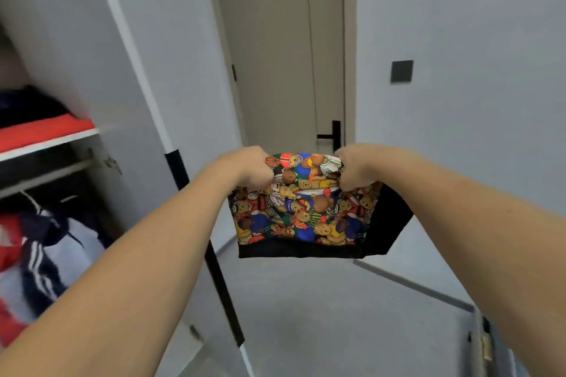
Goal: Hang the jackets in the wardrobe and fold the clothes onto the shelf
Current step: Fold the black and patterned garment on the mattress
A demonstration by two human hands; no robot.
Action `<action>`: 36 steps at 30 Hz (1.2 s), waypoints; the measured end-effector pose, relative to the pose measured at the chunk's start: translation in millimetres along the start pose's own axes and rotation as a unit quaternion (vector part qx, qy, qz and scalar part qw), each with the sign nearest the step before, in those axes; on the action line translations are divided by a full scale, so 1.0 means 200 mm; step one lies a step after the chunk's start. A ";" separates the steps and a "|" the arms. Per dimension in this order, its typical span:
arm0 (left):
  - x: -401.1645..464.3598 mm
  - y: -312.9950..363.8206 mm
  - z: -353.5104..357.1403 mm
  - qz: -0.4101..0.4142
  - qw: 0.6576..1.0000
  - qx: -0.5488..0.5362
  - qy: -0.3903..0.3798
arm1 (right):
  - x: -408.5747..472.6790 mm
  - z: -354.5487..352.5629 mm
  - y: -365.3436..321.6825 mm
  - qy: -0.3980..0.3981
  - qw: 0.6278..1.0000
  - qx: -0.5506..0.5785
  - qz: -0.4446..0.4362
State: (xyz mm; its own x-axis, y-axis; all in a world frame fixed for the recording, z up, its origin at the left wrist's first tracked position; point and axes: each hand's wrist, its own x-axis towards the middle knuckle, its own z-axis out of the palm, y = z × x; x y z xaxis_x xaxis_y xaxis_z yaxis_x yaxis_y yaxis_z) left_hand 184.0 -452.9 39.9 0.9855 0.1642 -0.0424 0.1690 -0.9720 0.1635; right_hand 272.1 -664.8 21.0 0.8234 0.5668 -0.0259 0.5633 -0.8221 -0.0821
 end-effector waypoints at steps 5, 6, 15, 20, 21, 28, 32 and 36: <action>-0.31 -0.48 -0.20 -0.136 0.990 0.005 -0.025 | 0.19 -0.11 -0.58 0.010 0.992 -0.034 -0.121; -0.39 -0.56 -0.23 -0.167 0.985 0.009 -0.030 | 0.20 -0.14 -0.69 0.006 0.988 -0.039 -0.147; -1.16 -1.08 -0.43 -0.370 0.927 0.015 0.057 | 0.12 -0.25 -1.61 -0.015 0.931 -0.025 -0.364; -1.57 -1.21 -0.44 -0.460 0.875 0.055 0.143 | 0.01 -0.28 -1.99 0.009 0.888 -0.007 -0.459; -1.63 -1.24 -0.44 -0.474 0.863 0.070 0.157 | -0.01 -0.28 -2.05 0.014 0.881 -0.008 -0.472; -1.81 -1.47 -0.61 -0.525 0.805 0.178 0.211 | 0.02 -0.39 -2.40 0.110 0.858 -0.019 -0.502; -1.83 -1.64 -0.89 -0.547 0.785 0.153 0.249 | 0.12 -0.59 -2.64 0.196 0.837 0.016 -0.511; -1.84 -1.81 -1.20 -0.554 0.772 0.160 0.268 | 0.25 -0.80 -2.88 0.303 0.805 0.042 -0.507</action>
State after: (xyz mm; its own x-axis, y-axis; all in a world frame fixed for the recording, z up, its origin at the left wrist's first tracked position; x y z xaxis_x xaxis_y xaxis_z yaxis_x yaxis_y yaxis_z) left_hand -236.3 -120.8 231.9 0.1177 0.8875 0.4455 0.9846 -0.1627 0.0638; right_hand -0.8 -172.2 226.8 -0.1619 0.7932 0.5871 0.9817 0.0690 0.1774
